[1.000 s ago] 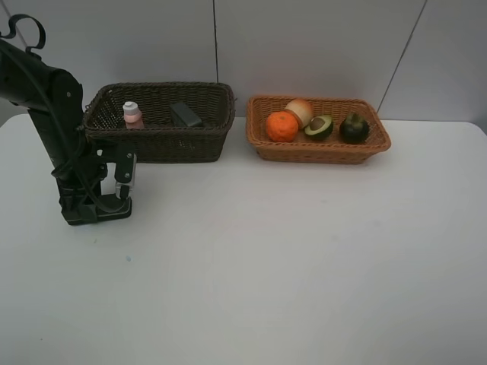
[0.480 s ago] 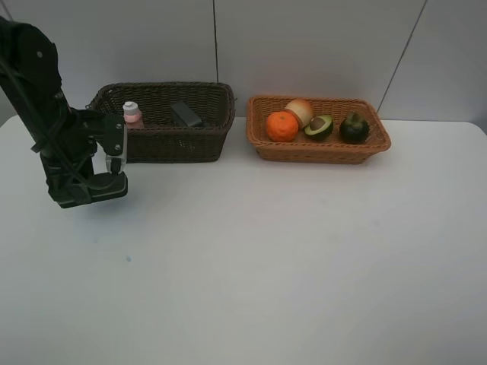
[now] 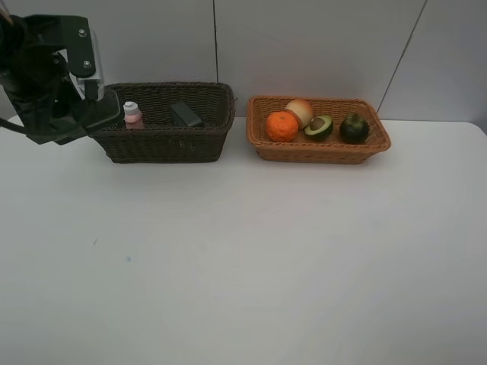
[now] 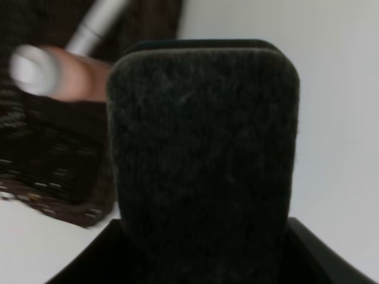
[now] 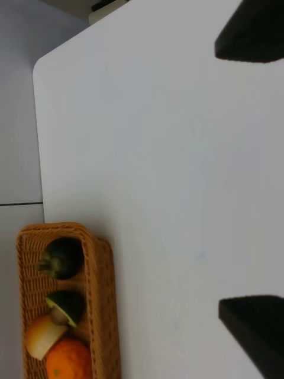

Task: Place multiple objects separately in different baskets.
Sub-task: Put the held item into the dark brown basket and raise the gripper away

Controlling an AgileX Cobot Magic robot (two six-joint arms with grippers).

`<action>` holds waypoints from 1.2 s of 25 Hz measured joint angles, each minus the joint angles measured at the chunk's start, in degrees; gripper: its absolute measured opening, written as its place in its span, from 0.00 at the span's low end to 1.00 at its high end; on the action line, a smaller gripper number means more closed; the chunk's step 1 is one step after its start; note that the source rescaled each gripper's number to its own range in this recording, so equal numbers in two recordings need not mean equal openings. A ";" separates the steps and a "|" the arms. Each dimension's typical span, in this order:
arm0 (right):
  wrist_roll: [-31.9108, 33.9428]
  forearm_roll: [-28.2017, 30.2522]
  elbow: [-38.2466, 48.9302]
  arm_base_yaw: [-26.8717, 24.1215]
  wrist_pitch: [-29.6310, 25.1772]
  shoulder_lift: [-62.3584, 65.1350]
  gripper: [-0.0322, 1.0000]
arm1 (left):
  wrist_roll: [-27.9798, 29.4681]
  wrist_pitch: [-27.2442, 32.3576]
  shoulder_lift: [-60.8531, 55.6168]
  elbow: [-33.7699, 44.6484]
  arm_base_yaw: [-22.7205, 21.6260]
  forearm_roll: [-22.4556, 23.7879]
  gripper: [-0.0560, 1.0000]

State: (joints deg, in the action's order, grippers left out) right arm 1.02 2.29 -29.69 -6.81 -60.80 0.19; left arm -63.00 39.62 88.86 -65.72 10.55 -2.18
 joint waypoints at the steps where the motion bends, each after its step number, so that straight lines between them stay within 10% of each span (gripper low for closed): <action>1: 0.00 0.00 0.00 0.00 0.00 0.00 0.98 | 0.00 -1.56 0.14 -0.82 0.24 0.01 0.40; 9: 0.00 0.00 0.00 0.00 0.00 0.00 0.98 | 2.42 -5.36 11.18 -17.68 4.33 -0.34 0.40; 18: 0.00 0.16 0.00 0.00 0.00 0.00 0.98 | 19.75 0.70 30.34 -40.25 9.19 5.68 0.40; 30: 0.00 0.35 0.00 0.00 0.00 0.00 0.98 | 32.47 6.61 37.75 -42.89 9.85 8.62 0.40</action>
State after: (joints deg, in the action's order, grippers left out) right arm 1.02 2.64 -29.69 -6.81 -60.80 0.19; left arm -30.52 46.23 126.61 -108.61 20.40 6.44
